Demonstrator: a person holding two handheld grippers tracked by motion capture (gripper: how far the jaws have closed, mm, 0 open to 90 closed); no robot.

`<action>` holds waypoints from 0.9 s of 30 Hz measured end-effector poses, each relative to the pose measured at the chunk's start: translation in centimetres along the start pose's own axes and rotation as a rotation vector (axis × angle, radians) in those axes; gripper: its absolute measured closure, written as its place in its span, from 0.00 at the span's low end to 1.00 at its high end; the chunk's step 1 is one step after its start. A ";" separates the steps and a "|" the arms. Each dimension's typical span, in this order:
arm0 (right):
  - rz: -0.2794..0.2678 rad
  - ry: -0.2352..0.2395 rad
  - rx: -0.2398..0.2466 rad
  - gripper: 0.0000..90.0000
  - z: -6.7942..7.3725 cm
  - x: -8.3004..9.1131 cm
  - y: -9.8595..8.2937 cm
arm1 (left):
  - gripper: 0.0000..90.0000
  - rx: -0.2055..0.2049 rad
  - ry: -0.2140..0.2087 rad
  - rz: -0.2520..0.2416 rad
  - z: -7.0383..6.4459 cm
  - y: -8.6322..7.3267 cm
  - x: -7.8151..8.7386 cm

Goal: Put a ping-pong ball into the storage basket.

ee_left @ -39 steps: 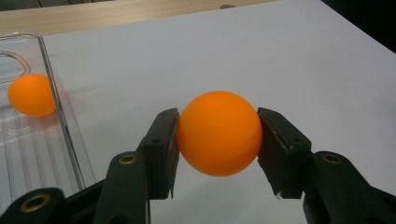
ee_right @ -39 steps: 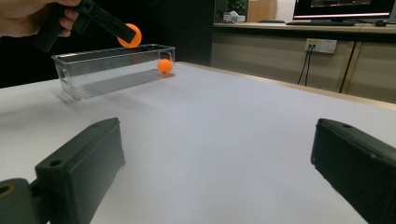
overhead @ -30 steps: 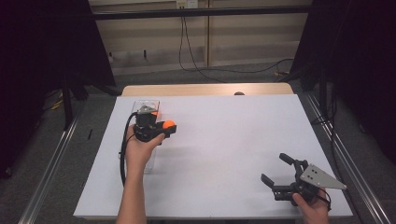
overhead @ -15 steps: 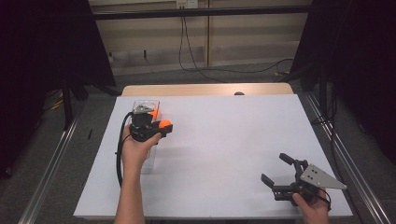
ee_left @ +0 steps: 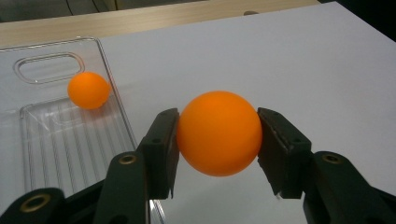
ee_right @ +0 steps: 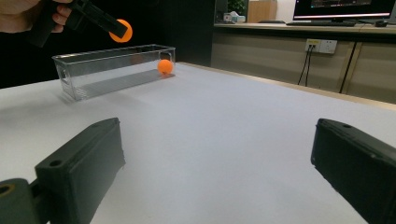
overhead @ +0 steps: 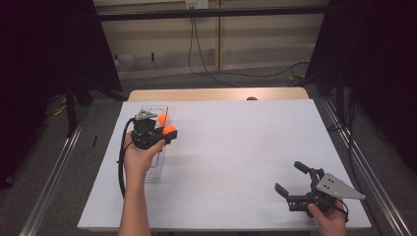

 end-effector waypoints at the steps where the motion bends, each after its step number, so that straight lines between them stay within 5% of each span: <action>1: 0.000 0.000 0.000 0.03 0.0 0.0 0.0 | 0.57 0.001 0.001 0.000 0.0 0.0 0.0; 27: 0.000 0.001 0.000 0.02 0.0 0.0 0.0 | 0.57 0.008 0.021 0.005 1.0 -0.3 0.6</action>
Point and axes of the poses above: each handheld gripper's, and its own axes: x roughly backward along the jaws, y roughly out of its top, z roughly to its left, the point moved 7 cm from there along -x, roughly forward along the jaws, and after that the axes turned 6 degrees about z, right-handed, at the moved point
